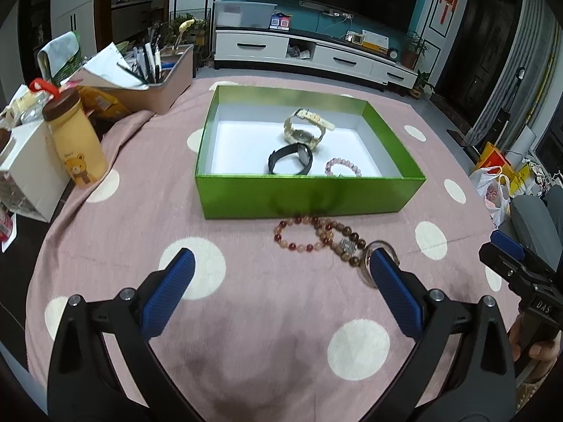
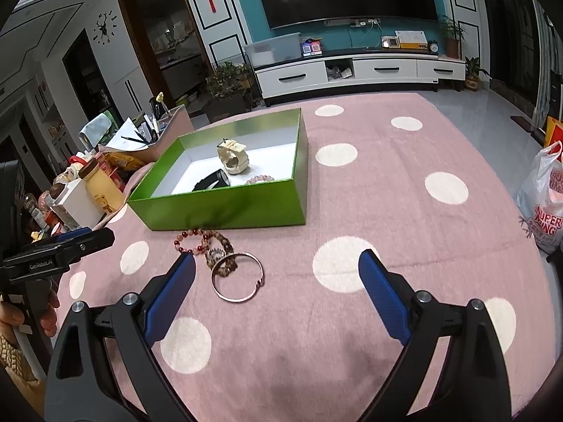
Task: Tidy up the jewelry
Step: 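Withdraw both tools from the box back toward the remaining jewelry, then grasp the silver bangle with the right tool while the left tool grasps the red-and-cream bead bracelet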
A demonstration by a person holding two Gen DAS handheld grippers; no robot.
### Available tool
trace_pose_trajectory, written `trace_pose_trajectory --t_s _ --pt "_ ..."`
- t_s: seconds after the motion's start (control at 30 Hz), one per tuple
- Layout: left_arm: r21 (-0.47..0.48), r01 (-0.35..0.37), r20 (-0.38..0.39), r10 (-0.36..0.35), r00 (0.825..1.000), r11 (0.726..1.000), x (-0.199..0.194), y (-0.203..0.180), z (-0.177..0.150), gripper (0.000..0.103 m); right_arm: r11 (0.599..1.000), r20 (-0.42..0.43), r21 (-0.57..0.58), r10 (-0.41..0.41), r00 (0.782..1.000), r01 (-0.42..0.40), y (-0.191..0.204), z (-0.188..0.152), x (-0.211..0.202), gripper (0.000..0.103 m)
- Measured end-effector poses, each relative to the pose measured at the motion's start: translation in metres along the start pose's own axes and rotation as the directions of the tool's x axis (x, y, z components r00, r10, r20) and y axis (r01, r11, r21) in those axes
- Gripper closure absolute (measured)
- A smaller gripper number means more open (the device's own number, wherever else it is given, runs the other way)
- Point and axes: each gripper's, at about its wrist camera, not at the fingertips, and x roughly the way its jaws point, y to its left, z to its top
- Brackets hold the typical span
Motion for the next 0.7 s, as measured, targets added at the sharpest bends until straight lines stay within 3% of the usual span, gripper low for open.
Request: trace_pose_trajectory --t_s 0.4,0.7 --pt "-0.033 0.015 -0.049 -0.017 0.999 0.999 0.007 0.006 -0.037 0.002 0.994 -0.068 -0.078 0.076 0.995 -0.081 0.016 -0.032 0.012 0.009" --pt "0.020 0.021 -0.074 -0.019 0.997 1.000 0.018 -0.004 -0.052 0.002 0.984 -0.105 -0.145 0.093 0.990 -0.108 0.032 -0.041 0.030 0.009"
